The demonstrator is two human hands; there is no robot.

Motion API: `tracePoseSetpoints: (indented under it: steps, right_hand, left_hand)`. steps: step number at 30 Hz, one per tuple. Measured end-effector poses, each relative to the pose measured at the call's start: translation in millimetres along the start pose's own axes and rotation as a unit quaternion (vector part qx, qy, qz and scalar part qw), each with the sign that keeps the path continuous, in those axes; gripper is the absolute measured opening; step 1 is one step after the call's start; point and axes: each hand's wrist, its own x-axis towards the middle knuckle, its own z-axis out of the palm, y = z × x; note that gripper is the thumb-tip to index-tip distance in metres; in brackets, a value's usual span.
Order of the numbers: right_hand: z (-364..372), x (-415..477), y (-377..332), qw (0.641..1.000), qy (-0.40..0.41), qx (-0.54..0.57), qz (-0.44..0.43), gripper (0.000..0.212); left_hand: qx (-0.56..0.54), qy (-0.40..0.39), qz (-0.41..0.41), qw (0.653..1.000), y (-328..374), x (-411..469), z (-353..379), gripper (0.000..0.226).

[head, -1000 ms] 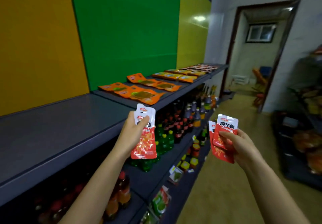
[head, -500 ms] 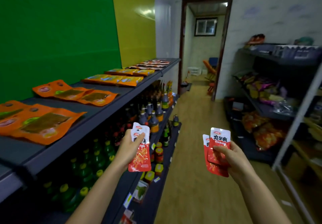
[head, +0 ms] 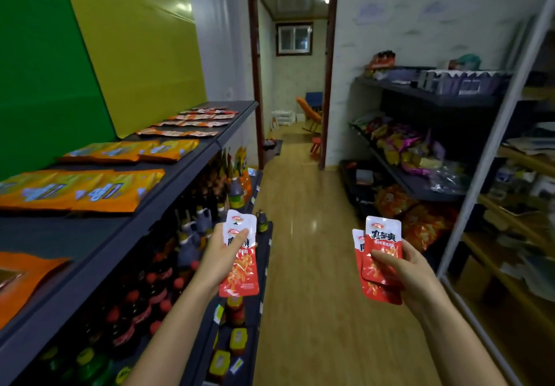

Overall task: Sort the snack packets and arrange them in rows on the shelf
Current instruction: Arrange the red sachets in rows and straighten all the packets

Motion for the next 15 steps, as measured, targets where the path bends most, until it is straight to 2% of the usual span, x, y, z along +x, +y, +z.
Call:
tracePoseSetpoints:
  steps: [4,9,15]
  right_hand:
    - [-4.1,66.4,11.4,1.0,0.016,0.005,0.016,0.024]
    - [-1.9,168.8,18.8,0.999,0.017,0.009,0.042,0.023]
    - [10.3,296.7,-18.5,1.0,-0.023,-0.002,0.015,0.023]
  left_hand:
    - [0.006,0.003,-0.015,1.0,-21.2,65.2,22.7,0.007]
    - [-0.012,0.021,-0.034,0.999,-35.1,151.4,59.3,0.003]
    - [-0.037,0.05,-0.035,0.997,-14.7,260.5,111.6,0.017]
